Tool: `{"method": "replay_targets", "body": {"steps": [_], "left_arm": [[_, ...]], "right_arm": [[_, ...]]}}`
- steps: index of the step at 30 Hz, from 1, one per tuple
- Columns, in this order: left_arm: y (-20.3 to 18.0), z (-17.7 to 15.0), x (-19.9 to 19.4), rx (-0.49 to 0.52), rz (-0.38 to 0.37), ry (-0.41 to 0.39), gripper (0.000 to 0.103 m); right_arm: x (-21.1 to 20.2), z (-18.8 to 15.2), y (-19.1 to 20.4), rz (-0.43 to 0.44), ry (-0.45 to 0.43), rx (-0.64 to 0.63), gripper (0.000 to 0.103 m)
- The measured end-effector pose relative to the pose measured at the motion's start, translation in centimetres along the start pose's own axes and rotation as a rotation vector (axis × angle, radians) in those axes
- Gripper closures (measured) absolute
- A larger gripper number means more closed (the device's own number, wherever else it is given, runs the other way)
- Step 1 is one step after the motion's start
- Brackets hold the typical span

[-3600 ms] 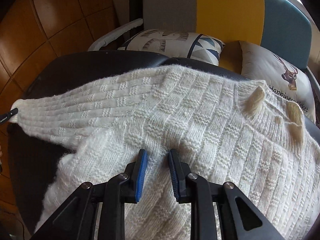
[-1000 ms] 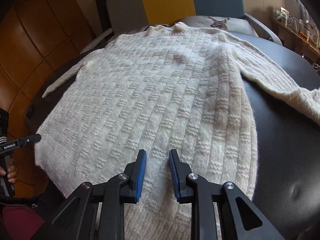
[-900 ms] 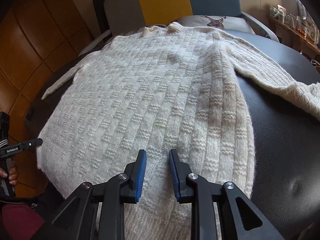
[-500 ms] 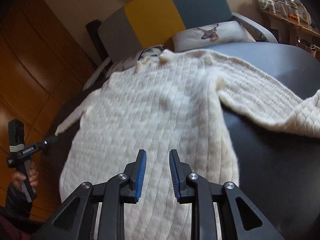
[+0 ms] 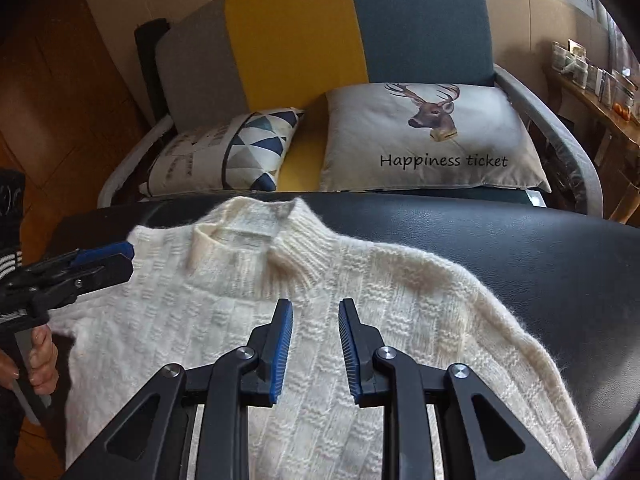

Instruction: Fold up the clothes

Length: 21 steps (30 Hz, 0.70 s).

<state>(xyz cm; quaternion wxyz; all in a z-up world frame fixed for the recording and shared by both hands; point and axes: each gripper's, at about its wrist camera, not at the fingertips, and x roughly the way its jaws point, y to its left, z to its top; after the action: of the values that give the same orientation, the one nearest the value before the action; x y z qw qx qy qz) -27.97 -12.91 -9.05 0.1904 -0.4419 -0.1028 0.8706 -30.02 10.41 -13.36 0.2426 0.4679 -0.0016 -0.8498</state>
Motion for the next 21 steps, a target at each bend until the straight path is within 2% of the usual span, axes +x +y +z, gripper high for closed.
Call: {"method": "replay_targets", "body": {"steps": [2,6,10,11,13,14,15,16,18,21], "left_arm": [[-0.8,2.1,2.2,-0.002,-0.103,0.022,0.040],[-1.2,5.3,7.8,-0.017,-0.153,0.106,0.040],[-1.7,6.0,12.2,-0.027,-0.191,0.218,0.040],[-1.7,6.0,13.0,-0.041,-0.207,0.241,0.043],[-1.9,6.1,14.4,-0.052,-0.235,0.268,0.063],[-2.2,6.2,14.5,-0.040,-0.229,0.252,0.098],[-2.6,6.4,14.5,-0.027,-0.220,0.236,0.100],[-2.9,6.7,14.0,-0.023,-0.249,0.198,0.100],[-3.4,7.6,13.0,-0.014,-0.258,0.101,0.100],[-2.6,7.6,15.4,-0.019,-0.142,0.119,0.100]], "right_arm": [[0.2,-0.8,-0.5,-0.002,0.009,-0.020,0.079],[0.5,-2.4,-1.8,-0.050,0.038,-0.064,0.079],[0.7,-2.8,-3.9,-0.035,0.035,-0.021,0.079],[0.8,-2.9,-4.3,-0.037,0.034,-0.011,0.079],[1.3,-3.1,-5.2,-0.056,0.044,0.003,0.079],[1.5,-3.2,-5.6,-0.067,0.049,0.008,0.079],[1.7,-3.3,-5.9,-0.064,0.046,0.009,0.079],[1.7,-3.6,-6.3,-0.055,0.036,0.005,0.082],[1.8,-4.2,-6.8,-0.057,0.000,-0.003,0.082],[1.8,-4.6,-6.6,-0.069,-0.023,-0.020,0.082]]}}
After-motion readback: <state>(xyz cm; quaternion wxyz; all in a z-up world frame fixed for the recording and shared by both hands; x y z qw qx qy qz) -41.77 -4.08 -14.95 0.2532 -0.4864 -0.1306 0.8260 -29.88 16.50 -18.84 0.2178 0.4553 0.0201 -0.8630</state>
